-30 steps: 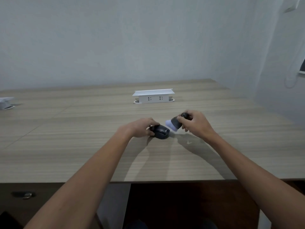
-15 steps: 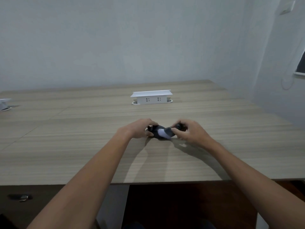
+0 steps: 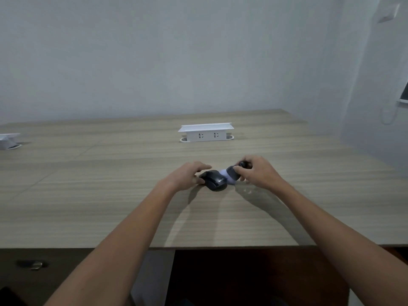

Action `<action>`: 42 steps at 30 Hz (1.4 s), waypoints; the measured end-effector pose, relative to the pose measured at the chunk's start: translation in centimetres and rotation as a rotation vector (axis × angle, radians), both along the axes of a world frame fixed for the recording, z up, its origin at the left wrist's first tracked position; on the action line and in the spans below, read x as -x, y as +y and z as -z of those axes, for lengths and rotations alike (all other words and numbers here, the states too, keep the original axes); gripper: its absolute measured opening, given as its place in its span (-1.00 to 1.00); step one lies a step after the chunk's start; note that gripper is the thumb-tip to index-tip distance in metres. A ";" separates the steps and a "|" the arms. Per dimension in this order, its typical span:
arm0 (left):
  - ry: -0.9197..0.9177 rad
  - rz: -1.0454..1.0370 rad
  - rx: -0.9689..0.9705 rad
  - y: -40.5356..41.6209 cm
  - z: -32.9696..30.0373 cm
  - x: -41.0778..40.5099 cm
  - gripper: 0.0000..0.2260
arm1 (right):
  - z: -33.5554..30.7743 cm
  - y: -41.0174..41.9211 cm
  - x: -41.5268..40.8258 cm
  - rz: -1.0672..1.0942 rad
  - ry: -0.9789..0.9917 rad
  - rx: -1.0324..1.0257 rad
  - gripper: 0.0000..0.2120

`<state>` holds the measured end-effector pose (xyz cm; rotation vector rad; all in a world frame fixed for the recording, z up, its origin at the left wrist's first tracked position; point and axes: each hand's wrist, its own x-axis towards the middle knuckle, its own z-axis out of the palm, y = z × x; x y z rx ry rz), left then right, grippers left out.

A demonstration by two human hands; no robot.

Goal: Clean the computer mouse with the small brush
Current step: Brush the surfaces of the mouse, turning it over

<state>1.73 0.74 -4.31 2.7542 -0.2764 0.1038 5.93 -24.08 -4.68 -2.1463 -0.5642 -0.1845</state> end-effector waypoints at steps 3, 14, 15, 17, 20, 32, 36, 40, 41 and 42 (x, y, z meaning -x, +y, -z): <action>-0.051 -0.162 0.079 0.1 0.7 0.7 -0.48 | -0.2 -0.1 0.1 0.004 0.026 0.001 -0.89; -0.014 -0.298 0.295 -3.2 0.8 2.3 -0.77 | -0.7 1.8 1.2 0.005 0.084 -0.030 -0.87; 0.004 -0.279 0.309 -3.2 0.7 2.2 -0.79 | -0.8 1.8 1.4 -0.001 0.084 -0.026 -0.87; 0.044 -0.233 0.363 -3.0 0.6 2.2 -0.80 | -1.2 1.6 1.9 -0.023 0.096 0.006 -0.87; 0.115 -0.172 0.465 -2.9 0.3 2.8 -0.61 | -2.4 0.9 2.2 -0.049 0.113 0.051 -0.88; -0.046 -0.138 0.448 -4.9 1.7 2.1 -0.76 | -3.2 2.3 1.3 -0.057 -0.077 0.135 -0.87; -0.065 -0.191 0.424 -4.8 2.1 1.7 -0.73 | -4.1 1.6 0.7 -0.039 -0.203 0.238 -0.88; -0.060 -0.163 0.453 -4.2 2.2 1.6 -0.74 | -3.6 1.9 1.6 -0.206 -0.155 0.245 -0.90; -0.058 -0.160 0.451 -4.0 2.3 1.5 -0.75 | -3.3 1.7 1.4 -0.186 -0.166 0.257 -0.90; -0.051 -0.164 0.442 -3.8 2.2 1.4 -0.76 | -3.1 1.5 0.8 -0.142 -0.186 0.264 -0.90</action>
